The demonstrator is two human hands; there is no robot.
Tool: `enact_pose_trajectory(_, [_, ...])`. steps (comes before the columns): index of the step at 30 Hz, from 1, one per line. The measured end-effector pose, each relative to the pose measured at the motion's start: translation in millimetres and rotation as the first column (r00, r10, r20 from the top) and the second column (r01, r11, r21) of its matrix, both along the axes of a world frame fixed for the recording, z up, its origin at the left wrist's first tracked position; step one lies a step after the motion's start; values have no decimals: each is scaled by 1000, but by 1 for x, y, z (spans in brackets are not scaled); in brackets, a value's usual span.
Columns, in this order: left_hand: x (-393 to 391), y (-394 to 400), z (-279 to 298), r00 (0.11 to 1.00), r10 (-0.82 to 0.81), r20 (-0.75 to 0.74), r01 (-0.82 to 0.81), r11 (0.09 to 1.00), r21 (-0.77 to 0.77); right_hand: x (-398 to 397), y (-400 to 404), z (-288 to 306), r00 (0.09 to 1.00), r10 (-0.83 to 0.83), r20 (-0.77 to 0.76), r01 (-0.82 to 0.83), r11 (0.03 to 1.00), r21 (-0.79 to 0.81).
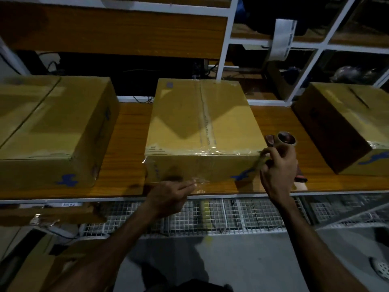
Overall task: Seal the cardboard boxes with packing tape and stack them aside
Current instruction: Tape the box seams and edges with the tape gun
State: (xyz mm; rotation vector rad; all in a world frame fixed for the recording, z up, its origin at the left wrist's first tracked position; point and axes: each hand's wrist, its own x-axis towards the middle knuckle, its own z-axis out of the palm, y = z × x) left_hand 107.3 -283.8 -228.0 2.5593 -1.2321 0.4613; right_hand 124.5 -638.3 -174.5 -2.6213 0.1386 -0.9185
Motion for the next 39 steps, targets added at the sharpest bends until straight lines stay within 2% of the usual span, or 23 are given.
enact_pose_trajectory(4, [-11, 31, 32, 984, 127, 125, -92, 963, -253, 6, 57, 17, 983, 179, 48, -179, 984, -12])
enact_pose_trajectory(6, [-7, 52, 43, 948, 294, 126, -222, 888, -402, 12, 88, 23, 944, 329, 25, -329, 944, -10])
enact_pose_trajectory(8, [5, 79, 45, 870, 478, 126, -363, 791, -493, 19, 115, 29, 888, 458, -31, -458, 889, 8])
enact_pose_trajectory(10, [19, 103, 43, 845, 528, 87, -408, 740, -535, 28, 138, 34, 833, 543, -108, -545, 838, 19])
enact_pose_trajectory(14, [36, 115, 38, 941, 319, -114, -329, 782, -530, 47, 171, 44, 742, 632, -225, -646, 763, 11])
enact_pose_trajectory(17, [43, 111, 32, 972, 195, -134, -237, 830, -506, 54, 186, 50, 717, 640, -276, -671, 741, -24])
enact_pose_trajectory(19, [46, 109, 31, 972, 195, -133, -236, 837, -494, 56, 192, 52, 724, 624, -294, -663, 747, -46])
enact_pose_trajectory(26, [53, 113, 27, 980, 193, 49, -151, 881, -449, 53, 196, 44, 772, 585, -251, -610, 792, -29])
enact_pose_trajectory(31, [59, 118, 16, 960, 83, 266, 7, 948, -320, 52, 196, 34, 780, 586, -221, -603, 797, -16])
enact_pose_trajectory(35, [64, 123, 11, 957, 20, 289, 71, 951, -301, 49, 193, 24, 805, 564, -185, -578, 816, -27])
enact_pose_trajectory(39, [64, 124, 10, 966, -14, 259, 112, 923, -369, 45, 187, 17, 816, 557, -151, -574, 811, -113])
